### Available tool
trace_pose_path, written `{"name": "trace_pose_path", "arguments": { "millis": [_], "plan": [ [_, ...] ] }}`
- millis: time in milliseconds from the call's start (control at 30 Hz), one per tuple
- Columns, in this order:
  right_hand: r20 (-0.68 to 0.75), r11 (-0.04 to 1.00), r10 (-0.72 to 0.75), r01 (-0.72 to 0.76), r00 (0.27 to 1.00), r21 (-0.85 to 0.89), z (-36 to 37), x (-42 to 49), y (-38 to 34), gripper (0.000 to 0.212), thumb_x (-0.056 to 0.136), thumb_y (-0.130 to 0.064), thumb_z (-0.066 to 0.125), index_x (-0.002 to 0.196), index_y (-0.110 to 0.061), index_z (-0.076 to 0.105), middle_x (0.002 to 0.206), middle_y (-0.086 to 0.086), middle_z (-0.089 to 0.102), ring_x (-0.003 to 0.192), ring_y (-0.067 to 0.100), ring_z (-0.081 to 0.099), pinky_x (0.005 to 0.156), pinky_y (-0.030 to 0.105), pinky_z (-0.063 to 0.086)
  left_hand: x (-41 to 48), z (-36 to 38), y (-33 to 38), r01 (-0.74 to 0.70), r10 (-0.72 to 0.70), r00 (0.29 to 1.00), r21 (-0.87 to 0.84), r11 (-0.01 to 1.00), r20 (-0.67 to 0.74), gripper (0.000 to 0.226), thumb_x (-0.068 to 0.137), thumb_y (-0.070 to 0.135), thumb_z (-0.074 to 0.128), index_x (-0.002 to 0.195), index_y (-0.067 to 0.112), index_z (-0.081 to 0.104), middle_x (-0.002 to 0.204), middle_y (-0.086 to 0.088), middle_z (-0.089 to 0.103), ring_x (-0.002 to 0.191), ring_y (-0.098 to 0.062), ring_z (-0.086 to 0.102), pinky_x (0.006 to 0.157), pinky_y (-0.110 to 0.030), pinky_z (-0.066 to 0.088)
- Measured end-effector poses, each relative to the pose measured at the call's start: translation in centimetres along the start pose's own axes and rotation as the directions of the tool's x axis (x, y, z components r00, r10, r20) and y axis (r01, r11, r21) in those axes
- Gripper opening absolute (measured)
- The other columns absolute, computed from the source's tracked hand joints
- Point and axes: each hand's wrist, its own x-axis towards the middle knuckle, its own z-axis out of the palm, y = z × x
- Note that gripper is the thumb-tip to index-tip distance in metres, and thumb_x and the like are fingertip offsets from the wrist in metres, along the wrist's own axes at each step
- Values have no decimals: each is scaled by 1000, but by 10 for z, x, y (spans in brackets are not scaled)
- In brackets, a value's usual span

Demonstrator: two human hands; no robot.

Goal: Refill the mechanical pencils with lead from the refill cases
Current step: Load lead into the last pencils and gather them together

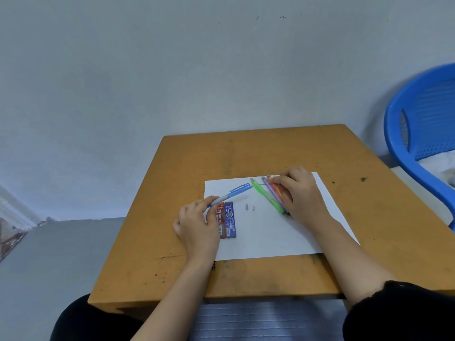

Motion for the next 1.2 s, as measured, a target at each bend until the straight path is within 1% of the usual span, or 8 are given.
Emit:
{"name": "trace_pose_path", "arguments": {
  "millis": [300,433,600,733,867,933,1100,1200],
  "plan": [
    [-30,1000,-4,4,1000,-20,-1,-1,0,30,89,-17,44,89,-6,72,81,9,61,81,25,52,65,34,41,0,0,0,8,-8,1000,-2,1000,-8,23,96,21,55,110,32,68,102,11,63,106,-10,45,90,-33,22],
    [-8,999,-22,22,1000,-39,1,-2,2,30,90,-19,45,89,-6,72,81,9,60,80,25,53,64,34,40,0,0,-1,-1,1,1000,-1,1000,-4,24,95,19,56,109,32,68,102,11,63,106,-11,44,89,-32,21],
    [8,993,-76,76,997,-87,4,-3,2,14,84,-4,58,89,-9,71,80,8,59,79,27,54,67,31,37,1,1,-2,-16,16,1000,11,1000,1,25,94,17,57,108,33,69,103,11,64,105,-10,44,86,-29,18],
    [14,990,-92,93,996,-103,3,-3,1,18,78,5,66,90,-8,71,81,9,59,80,28,55,65,34,41,0,0,-1,-33,33,999,7,999,5,24,94,18,57,109,33,69,103,13,63,102,-5,40,86,-28,18],
    [8,988,-106,106,994,-111,1,-2,1,22,75,8,70,88,-9,71,81,8,59,79,26,54,67,30,36,-1,0,-1,-30,30,1000,22,999,-6,25,94,18,57,108,35,69,101,17,59,98,2,32,86,-26,14],
    [15,986,-115,116,993,-117,2,-2,1,23,74,8,71,88,-10,71,81,8,59,80,25,53,68,30,35,-1,0,0,-29,30,1000,27,999,-5,25,94,19,57,108,36,69,98,20,55,98,2,31,87,-26,14],
    [-5,986,-133,132,991,-100,3,-2,1,25,73,10,71,87,-11,71,82,8,59,82,23,50,63,35,43,-1,-1,-1,-46,46,999,23,999,17,24,95,19,57,107,36,68,99,21,54,98,2,32,88,-27,15],
    [-11,988,-143,142,990,-64,9,-2,-3,23,75,10,70,87,-9,72,81,8,59,82,21,48,66,31,40,-1,0,0,-64,63,998,27,998,18,24,95,19,57,107,36,69,97,23,51,98,3,31,87,-26,13]
  ]
}}
